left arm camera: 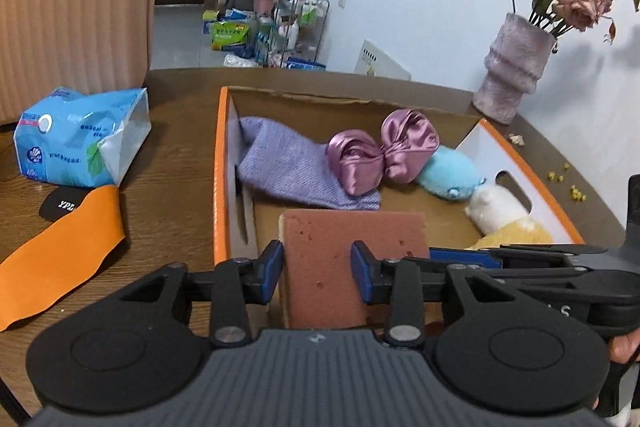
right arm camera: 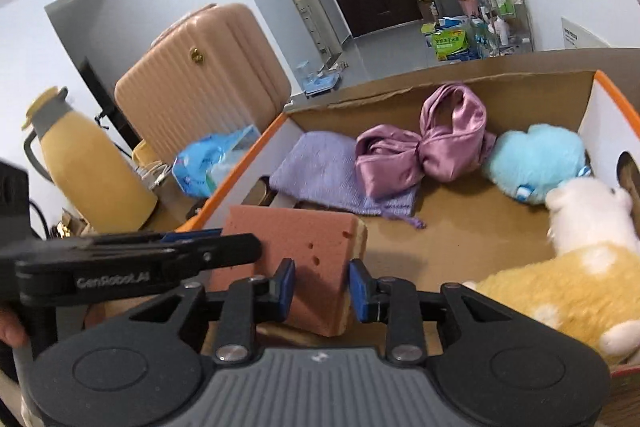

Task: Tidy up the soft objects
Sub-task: 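Carry the pink sponge into the box and open both grippers, then move both grippers to the lavender fuzzy headband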

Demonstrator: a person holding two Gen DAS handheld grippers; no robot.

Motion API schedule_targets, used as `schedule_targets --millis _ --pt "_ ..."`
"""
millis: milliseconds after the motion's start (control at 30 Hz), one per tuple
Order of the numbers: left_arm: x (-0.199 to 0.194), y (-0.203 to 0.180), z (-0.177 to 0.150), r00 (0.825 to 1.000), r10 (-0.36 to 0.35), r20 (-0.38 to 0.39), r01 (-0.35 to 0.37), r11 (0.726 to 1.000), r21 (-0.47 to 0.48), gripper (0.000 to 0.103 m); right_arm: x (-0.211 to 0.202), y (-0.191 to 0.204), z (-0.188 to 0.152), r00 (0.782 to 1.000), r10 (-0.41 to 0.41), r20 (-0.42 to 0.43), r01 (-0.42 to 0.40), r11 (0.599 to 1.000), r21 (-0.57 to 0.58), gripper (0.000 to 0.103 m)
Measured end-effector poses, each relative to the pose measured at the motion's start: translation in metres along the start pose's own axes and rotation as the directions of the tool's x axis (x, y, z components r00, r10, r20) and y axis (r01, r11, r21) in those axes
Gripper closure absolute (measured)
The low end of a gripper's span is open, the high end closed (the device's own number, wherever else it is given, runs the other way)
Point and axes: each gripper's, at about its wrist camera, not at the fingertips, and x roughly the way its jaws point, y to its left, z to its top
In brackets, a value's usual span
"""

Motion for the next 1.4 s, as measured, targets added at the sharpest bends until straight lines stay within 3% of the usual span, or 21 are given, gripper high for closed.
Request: schedule_targets --millis 200,433,567,700,867,1033,1233,1400 --pt "-0.020 -0.005 -0.004 1.000 0.012 0.019 -0.012 1.000 0.004 0.040 -0.013 0.004 -0.002 1.000 0.010 0.023 -0.010 1.000 0.012 0.065" --pt "-0.080 -0.025 -0.009 0.995 0.033 0.091 -0.038 0.998 0.056 0.037 -0.098 0.010 -0.003 0.983 -0.072 0.168 0.085 0.994 -0.069 0.052" --pt "-0.126 -0.042 -0.019 0.987 0.023 0.162 -0.039 0.995 0.097 0.026 -0.163 0.004 -0.015 0.951 -0.171 0.256 0.204 0.973 -0.111 0.038" --pt "-0.155 -0.057 -0.036 0.978 0.031 0.208 -0.058 0.990 0.125 0.022 -0.217 -0.009 -0.032 0.916 -0.255 0.310 0.290 0.955 -0.069 0.035" --pt "-0.179 -0.070 -0.056 0.969 0.033 0.245 -0.063 0.992 0.113 0.022 -0.254 -0.008 -0.063 0.886 -0.298 0.356 0.348 0.934 -0.084 0.031" --pt "-0.200 -0.079 -0.078 0.961 0.029 0.275 -0.061 0.992 0.107 0.021 -0.280 0.003 -0.089 0.875 -0.286 0.391 0.349 0.932 -0.099 0.029" --pt "-0.227 -0.082 -0.122 0.956 -0.016 0.294 0.003 0.999 0.046 0.020 -0.300 0.028 -0.129 0.856 -0.263 0.446 0.347 0.931 -0.117 0.024" --pt "-0.257 -0.084 -0.179 0.931 0.013 0.365 -0.018 1.000 0.010 0.012 -0.315 0.052 -0.182 0.846 -0.239 0.477 0.353 0.921 -0.166 0.018"
